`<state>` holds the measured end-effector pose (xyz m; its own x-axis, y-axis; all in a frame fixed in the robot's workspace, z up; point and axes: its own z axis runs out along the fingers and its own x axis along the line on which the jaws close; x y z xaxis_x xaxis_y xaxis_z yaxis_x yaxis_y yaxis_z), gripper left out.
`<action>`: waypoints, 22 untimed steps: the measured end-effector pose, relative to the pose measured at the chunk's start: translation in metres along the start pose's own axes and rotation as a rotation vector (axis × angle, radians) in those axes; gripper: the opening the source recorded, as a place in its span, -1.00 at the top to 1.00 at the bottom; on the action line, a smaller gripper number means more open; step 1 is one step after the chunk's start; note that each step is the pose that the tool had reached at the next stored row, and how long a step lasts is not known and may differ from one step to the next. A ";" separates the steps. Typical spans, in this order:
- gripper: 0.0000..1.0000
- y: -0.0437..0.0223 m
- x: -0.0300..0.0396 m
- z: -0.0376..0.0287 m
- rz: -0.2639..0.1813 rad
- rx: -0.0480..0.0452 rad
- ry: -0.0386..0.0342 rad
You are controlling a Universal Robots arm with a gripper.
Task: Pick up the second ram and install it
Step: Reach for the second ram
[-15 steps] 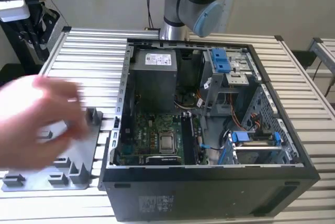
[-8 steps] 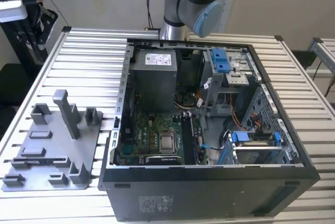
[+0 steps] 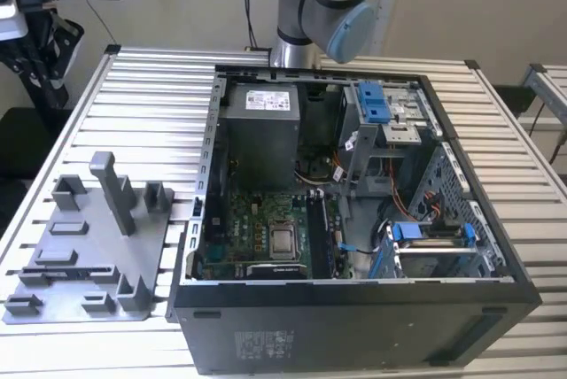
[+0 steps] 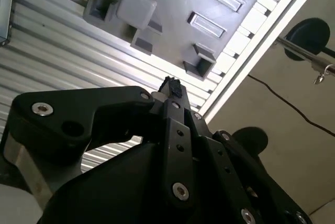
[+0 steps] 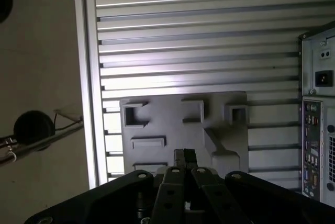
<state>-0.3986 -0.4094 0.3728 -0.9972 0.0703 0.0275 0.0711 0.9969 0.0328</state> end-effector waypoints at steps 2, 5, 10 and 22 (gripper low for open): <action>0.79 -0.0054 -0.0002 0.0003 0.000 -0.0001 -0.0002; 0.79 -0.0151 -0.0006 0.0004 0.000 -0.0001 -0.0001; 0.79 -0.0311 -0.0016 0.0009 0.000 -0.0001 -0.0001; 0.79 -0.0595 -0.0031 0.0034 0.000 -0.0001 -0.0002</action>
<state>-0.3998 -0.4688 0.3674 -0.9972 0.0703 0.0273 0.0712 0.9969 0.0329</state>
